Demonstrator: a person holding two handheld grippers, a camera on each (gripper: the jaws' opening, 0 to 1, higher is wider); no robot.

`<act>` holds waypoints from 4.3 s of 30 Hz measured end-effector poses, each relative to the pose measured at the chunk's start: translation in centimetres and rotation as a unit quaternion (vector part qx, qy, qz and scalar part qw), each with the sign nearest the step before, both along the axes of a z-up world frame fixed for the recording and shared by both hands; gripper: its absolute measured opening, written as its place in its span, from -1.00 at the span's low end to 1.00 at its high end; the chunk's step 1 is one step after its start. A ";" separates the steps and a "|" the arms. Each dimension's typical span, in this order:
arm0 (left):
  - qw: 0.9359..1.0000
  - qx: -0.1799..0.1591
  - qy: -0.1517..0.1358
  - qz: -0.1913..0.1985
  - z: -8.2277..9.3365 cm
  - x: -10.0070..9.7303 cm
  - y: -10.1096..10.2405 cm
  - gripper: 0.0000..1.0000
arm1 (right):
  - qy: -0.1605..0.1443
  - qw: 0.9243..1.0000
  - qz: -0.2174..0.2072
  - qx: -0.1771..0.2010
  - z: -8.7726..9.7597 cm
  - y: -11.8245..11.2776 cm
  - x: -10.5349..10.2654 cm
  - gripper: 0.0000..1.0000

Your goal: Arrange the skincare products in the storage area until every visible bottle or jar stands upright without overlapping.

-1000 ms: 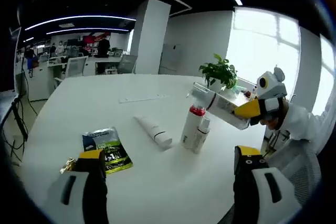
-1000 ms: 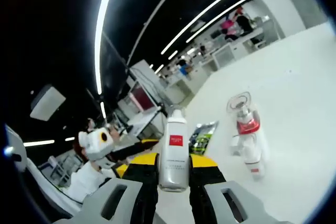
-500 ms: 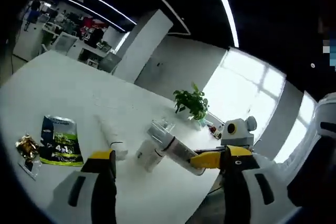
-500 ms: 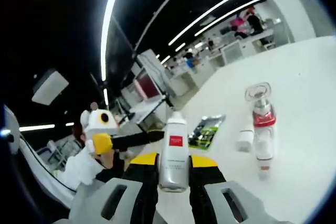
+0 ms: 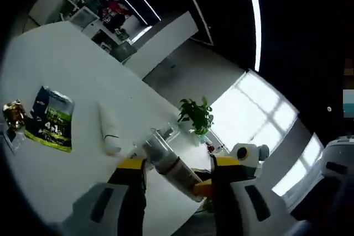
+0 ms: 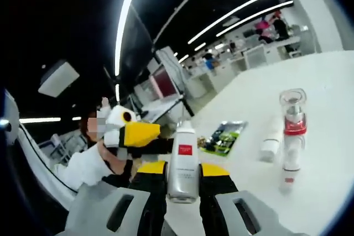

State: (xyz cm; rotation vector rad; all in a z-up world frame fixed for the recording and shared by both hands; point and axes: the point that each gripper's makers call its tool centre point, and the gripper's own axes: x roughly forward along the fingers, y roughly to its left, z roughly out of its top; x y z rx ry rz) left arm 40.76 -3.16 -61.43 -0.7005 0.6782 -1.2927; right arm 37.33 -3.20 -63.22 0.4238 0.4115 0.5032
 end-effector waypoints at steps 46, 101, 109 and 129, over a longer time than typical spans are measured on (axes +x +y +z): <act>0.988 0.073 -0.136 -0.011 -0.8 -0.1 -0.7 -0.63 | -0.059 0.970 0.050 -0.233 -2.7 -0.7 0.3 -0.72; 0.849 0.221 -0.455 -0.154 -5.8 -5.1 -3.2 -0.62 | -0.011 0.991 -0.007 -0.133 -1.5 -1.5 0.1 -0.80; 0.851 0.233 -0.452 -0.128 -6.3 -3.8 -3.3 -0.52 | -0.025 0.984 -0.025 -0.174 -1.6 -2.0 0.6 -0.80; 0.836 0.263 -0.462 -0.137 -8.0 -1.5 -7.1 -0.42 | -0.047 0.969 -0.099 -0.223 -1.1 -5.8 1.9 -0.80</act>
